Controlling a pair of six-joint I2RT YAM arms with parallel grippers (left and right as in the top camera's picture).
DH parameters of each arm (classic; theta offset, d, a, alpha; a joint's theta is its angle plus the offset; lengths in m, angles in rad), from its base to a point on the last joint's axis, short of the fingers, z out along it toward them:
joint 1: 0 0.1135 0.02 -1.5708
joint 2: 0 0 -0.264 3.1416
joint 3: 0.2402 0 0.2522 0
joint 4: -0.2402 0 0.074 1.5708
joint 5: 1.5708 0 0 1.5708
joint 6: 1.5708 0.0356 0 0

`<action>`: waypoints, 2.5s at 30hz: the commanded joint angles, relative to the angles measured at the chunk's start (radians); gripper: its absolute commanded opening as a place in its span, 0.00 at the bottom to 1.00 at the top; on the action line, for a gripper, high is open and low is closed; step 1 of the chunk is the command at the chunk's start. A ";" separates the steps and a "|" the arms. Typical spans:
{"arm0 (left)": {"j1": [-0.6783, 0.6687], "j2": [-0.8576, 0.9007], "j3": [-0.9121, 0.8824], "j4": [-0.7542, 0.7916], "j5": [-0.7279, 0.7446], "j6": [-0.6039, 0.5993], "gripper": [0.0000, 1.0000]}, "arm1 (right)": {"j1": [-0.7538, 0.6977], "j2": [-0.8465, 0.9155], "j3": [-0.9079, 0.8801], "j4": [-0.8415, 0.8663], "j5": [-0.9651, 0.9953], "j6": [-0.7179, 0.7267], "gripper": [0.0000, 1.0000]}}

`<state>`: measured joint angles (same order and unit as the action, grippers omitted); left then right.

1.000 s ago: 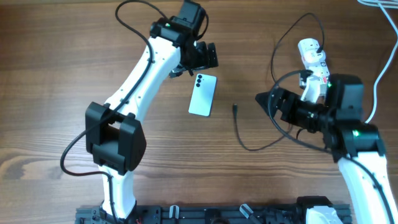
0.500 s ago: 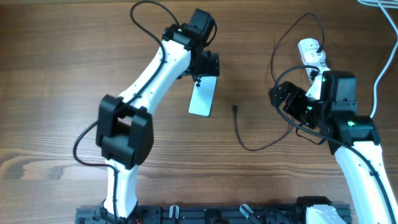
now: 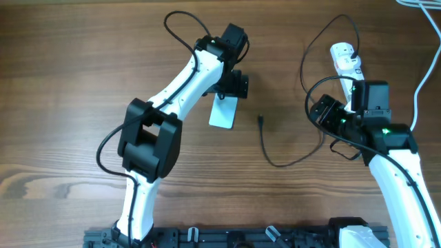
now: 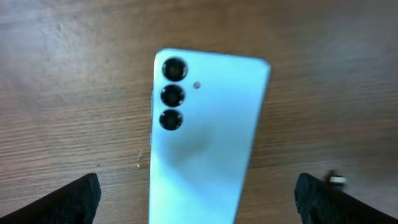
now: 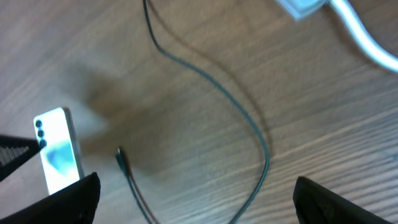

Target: Plug charger to phone and switch on socket

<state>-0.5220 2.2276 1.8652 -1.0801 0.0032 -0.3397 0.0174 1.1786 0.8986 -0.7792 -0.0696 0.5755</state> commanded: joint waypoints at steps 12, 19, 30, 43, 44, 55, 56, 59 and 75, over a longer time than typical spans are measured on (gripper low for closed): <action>-0.002 0.047 -0.150 0.100 0.055 0.026 1.00 | 0.001 0.007 0.023 -0.009 -0.120 0.007 1.00; -0.006 0.047 -0.180 0.131 0.066 0.026 0.99 | 0.001 0.007 0.023 -0.011 -0.120 0.007 1.00; -0.051 0.047 -0.180 0.133 -0.016 0.002 0.91 | 0.002 0.009 0.023 -0.011 -0.179 -0.024 1.00; -0.076 0.047 -0.180 0.126 -0.073 -0.113 0.88 | 0.002 0.082 0.023 -0.023 -0.199 -0.024 1.00; -0.076 0.047 -0.180 0.126 -0.073 -0.113 0.87 | 0.002 0.094 0.023 -0.023 -0.203 -0.023 1.00; -0.076 0.047 -0.180 0.124 -0.073 -0.113 0.73 | 0.002 0.161 0.023 -0.031 -0.232 -0.027 1.00; -0.075 0.047 -0.180 0.124 -0.073 -0.113 0.72 | 0.002 0.161 0.023 -0.031 -0.233 -0.027 1.00; -0.075 0.047 -0.178 0.127 -0.072 -0.114 0.68 | 0.002 0.161 0.023 -0.030 -0.246 -0.037 1.00; -0.069 -0.010 -0.176 0.124 -0.072 -0.130 0.68 | 0.002 0.161 0.023 -0.019 -0.325 -0.060 1.00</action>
<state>-0.5964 2.2498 1.7119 -0.9531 -0.0437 -0.4412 0.0174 1.3315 0.8986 -0.8021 -0.3496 0.5446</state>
